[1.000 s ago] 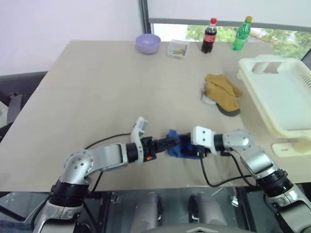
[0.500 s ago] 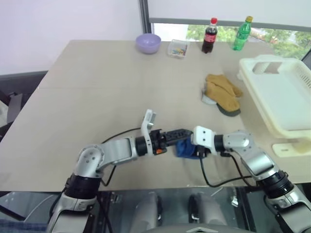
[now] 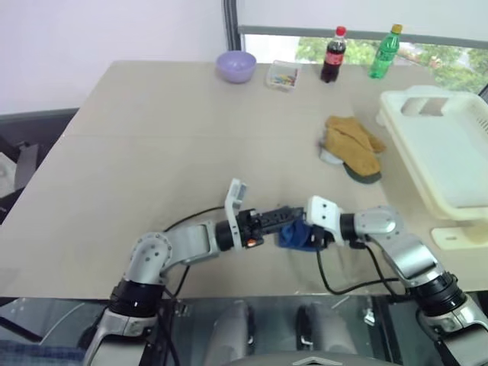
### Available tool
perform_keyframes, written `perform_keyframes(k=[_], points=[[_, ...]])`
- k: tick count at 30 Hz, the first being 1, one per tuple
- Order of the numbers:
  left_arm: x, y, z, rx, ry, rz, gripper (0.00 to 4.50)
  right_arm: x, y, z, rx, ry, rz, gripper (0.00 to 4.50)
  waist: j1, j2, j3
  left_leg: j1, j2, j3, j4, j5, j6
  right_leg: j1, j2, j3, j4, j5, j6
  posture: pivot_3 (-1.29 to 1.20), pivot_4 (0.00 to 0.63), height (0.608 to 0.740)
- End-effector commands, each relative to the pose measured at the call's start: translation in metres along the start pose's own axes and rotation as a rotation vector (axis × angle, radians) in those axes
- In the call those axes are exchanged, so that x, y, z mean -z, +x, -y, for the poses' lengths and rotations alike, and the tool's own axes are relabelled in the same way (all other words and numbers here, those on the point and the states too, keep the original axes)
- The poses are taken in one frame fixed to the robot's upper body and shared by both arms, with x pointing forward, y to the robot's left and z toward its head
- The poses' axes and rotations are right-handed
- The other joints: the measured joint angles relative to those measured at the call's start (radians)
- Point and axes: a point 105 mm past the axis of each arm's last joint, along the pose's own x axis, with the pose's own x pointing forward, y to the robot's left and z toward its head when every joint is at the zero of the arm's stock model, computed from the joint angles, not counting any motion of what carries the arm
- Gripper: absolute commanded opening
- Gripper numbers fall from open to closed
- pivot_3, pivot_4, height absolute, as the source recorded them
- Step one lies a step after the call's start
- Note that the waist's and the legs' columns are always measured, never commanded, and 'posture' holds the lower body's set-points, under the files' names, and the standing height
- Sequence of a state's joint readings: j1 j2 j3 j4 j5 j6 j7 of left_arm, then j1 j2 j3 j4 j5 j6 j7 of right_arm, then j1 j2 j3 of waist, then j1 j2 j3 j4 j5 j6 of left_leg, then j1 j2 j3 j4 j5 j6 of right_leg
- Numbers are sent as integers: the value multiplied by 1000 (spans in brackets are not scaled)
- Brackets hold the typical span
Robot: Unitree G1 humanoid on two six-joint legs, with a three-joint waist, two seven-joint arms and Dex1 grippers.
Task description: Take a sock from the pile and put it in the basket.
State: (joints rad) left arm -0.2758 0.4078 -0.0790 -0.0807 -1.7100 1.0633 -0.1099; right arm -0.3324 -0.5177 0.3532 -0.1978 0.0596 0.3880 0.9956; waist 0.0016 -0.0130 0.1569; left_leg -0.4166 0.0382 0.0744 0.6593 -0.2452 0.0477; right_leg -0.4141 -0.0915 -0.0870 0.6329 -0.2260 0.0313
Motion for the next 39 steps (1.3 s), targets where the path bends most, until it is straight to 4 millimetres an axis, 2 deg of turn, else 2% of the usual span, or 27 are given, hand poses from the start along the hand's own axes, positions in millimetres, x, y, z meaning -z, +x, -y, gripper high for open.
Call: perform_keyframes(k=[1,7,12,17,24,29,33,36,39], points=[[-7,-3,8,132,-14,55,4037,9,-2,-4,-4,27,-38,2649,2,0,1,0,0,0,-1,1,-1,0,2,0,-1,0,0,0,150,733],[-7,-4,33,360,-5,55,4037,8,-1,-6,-8,36,-38,2649,10,0,1,0,0,0,-5,3,1,0,3,-1,-6,0,0,0,150,733],[5,3,24,333,-17,-16,4037,7,-1,-5,-3,34,-43,2649,10,0,1,0,0,0,-6,4,1,0,4,-1,-6,0,1,0,150,733],[6,5,21,343,-17,-17,4037,4,-5,-3,5,28,-42,2649,11,0,1,0,0,0,-6,2,4,0,4,-1,-6,-1,2,0,150,733],[4,5,19,383,-15,11,4037,-4,-19,-4,17,51,-28,2649,14,-1,2,-1,-1,0,-6,3,2,0,4,-1,-6,1,1,0,150,733],[1,7,18,398,-11,22,4037,-13,-30,-2,41,169,45,2649,14,-1,4,-2,-1,0,-6,3,2,0,4,-1,-6,2,2,0,150,733],[-1,6,21,426,-7,28,4037,-4,-45,1,71,167,-1,2649,15,-1,5,-2,-1,-1,-6,2,5,0,4,-1,-6,2,2,0,150,733],[-1,8,21,430,-5,20,4037,-10,-54,6,100,168,17,2649,14,-1,5,-2,-1,-1,-6,1,5,0,4,-1,-6,2,2,0,150,733],[-1,12,22,437,-1,9,4037,-2,-73,7,136,171,-36,2649,15,-1,6,-2,-1,-1,-6,2,5,0,4,-1,-6,3,4,0,150,733]])
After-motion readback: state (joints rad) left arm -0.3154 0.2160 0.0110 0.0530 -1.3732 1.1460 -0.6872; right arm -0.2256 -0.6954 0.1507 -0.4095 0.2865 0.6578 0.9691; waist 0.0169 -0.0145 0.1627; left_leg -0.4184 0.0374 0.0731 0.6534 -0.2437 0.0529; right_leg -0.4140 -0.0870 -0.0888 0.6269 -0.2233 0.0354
